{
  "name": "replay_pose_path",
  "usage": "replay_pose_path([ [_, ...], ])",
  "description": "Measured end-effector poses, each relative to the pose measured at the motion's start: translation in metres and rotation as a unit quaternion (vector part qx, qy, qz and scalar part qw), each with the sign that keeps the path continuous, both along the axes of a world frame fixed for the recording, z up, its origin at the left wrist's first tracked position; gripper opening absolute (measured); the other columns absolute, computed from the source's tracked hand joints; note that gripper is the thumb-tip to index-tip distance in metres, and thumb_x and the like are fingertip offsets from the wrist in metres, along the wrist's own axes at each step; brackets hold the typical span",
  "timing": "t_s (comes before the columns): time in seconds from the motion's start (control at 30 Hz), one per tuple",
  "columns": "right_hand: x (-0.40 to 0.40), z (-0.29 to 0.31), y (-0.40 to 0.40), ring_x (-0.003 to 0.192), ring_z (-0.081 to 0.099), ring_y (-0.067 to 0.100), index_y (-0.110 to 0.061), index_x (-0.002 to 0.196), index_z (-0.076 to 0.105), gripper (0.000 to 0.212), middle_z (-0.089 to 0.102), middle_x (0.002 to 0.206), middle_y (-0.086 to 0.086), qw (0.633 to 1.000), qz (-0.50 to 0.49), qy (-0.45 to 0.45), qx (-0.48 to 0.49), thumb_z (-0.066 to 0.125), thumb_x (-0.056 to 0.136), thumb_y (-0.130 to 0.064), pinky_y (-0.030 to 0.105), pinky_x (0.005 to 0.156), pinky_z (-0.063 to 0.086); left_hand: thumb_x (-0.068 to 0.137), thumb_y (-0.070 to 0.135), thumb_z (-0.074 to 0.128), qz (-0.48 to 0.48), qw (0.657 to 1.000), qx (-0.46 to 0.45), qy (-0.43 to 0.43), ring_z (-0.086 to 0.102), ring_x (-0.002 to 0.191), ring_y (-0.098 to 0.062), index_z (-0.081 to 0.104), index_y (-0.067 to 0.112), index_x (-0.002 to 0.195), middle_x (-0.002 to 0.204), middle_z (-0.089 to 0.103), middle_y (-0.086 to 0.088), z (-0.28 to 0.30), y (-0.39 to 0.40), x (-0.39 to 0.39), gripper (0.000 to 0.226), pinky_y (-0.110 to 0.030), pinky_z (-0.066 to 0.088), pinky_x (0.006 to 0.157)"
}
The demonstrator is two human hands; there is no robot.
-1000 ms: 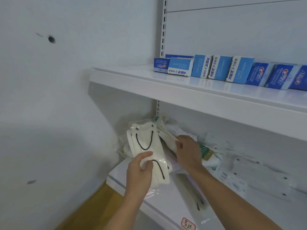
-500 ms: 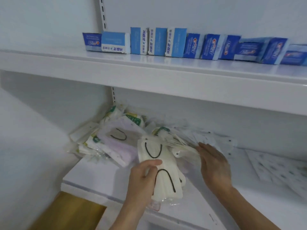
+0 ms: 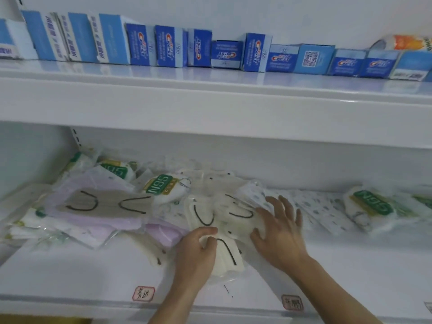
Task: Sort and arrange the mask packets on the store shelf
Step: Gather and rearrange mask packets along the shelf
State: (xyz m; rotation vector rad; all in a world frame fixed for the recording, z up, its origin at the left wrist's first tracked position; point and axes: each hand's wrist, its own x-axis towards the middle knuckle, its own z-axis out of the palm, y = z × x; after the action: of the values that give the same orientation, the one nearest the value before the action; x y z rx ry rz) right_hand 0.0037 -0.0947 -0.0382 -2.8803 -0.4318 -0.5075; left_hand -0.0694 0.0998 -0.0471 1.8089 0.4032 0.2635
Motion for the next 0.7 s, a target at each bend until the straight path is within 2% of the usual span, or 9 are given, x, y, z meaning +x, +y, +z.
replay_pose_path([
  [0.07,0.004,0.011,0.016,0.119,0.053,0.035,-0.022,0.116,0.07,0.045,0.058,0.122,0.004,0.999,0.049,-0.01,0.006,0.061,0.079,-0.047,0.055,0.095,0.047,0.088,0.004,0.058,0.018,0.999,0.028,-0.003,0.064,0.06,-0.011,0.074,0.028,0.096,0.075,0.073,0.021,0.0,-0.004,0.001,0.029,-0.027,0.051,0.06],
  [0.1,0.008,0.014,0.024,0.117,0.053,0.031,-0.024,0.121,0.067,0.046,0.058,0.12,0.001,0.997,0.072,0.014,-0.006,0.058,0.084,-0.049,0.048,0.094,0.045,0.089,0.005,0.058,0.018,0.999,0.045,-0.004,0.061,0.053,-0.012,0.073,0.028,0.098,0.071,0.073,0.018,0.001,-0.008,-0.001,0.029,-0.025,0.049,0.055],
  [0.2,0.021,0.016,0.046,0.125,0.046,0.022,-0.028,0.127,0.057,0.05,0.053,0.127,-0.005,0.987,0.092,0.132,-0.03,0.052,0.088,-0.058,0.038,0.101,0.039,0.09,0.007,0.057,0.01,0.996,0.088,-0.007,0.049,0.04,-0.005,0.072,0.03,0.104,0.065,0.072,0.007,0.002,-0.014,-0.006,0.031,-0.019,0.04,0.048],
  [0.33,0.04,0.01,0.046,0.129,0.046,0.02,-0.029,0.127,0.056,0.048,0.055,0.13,-0.007,0.986,0.06,0.145,0.052,0.053,0.088,-0.056,0.036,0.106,0.038,0.091,0.009,0.058,0.023,0.996,0.085,-0.003,0.041,0.037,-0.003,0.074,0.034,0.102,0.057,0.063,0.004,-0.001,-0.012,-0.006,0.032,-0.019,0.034,0.047],
  [0.4,0.045,0.009,0.041,0.128,0.049,0.022,-0.028,0.127,0.055,0.043,0.058,0.129,-0.006,0.985,0.068,0.14,0.07,0.051,0.091,-0.051,0.036,0.103,0.04,0.091,0.014,0.058,0.03,0.995,0.092,0.006,0.045,0.041,0.0,0.072,0.042,0.1,0.074,0.068,0.002,-0.004,-0.012,-0.006,0.032,-0.022,0.035,0.051],
  [0.47,0.046,0.013,0.035,0.134,0.044,0.023,-0.028,0.133,0.05,0.053,0.053,0.136,-0.006,0.982,0.099,0.158,0.03,0.053,0.087,-0.053,0.039,0.108,0.037,0.091,0.016,0.059,0.036,0.995,0.088,0.009,0.048,0.044,0.0,0.072,0.044,0.099,0.09,0.072,0.002,-0.006,-0.013,-0.006,0.033,-0.024,0.037,0.053],
  [0.53,0.046,0.016,0.03,0.137,0.039,0.023,-0.027,0.137,0.045,0.062,0.047,0.141,-0.006,0.976,0.126,0.178,-0.015,0.058,0.082,-0.054,0.04,0.112,0.034,0.091,0.013,0.059,0.04,0.995,0.089,0.004,0.048,0.042,0.0,0.072,0.043,0.099,0.093,0.073,0.005,-0.005,-0.014,-0.007,0.033,-0.022,0.038,0.053],
  [0.63,0.054,0.012,0.023,0.12,0.056,0.021,-0.024,0.121,0.057,0.035,0.06,0.122,-0.005,0.977,0.128,0.17,0.021,0.055,0.087,-0.031,0.037,0.097,0.05,0.093,0.008,0.058,0.037,0.996,0.077,-0.011,0.042,0.04,-0.003,0.073,0.039,0.098,0.074,0.071,-0.01,-0.004,-0.014,-0.009,0.035,-0.018,0.036,0.047],
  [0.7,0.063,0.009,0.016,0.089,0.067,0.021,-0.018,0.099,0.066,0.017,0.068,0.093,-0.001,0.976,0.116,0.156,0.093,0.051,0.092,-0.018,0.032,0.076,0.055,0.094,0.004,0.058,0.045,0.997,0.054,-0.033,0.055,0.055,-0.008,0.075,0.035,0.096,0.078,0.075,0.0,-0.003,-0.015,-0.012,0.035,-0.016,0.043,0.054],
])
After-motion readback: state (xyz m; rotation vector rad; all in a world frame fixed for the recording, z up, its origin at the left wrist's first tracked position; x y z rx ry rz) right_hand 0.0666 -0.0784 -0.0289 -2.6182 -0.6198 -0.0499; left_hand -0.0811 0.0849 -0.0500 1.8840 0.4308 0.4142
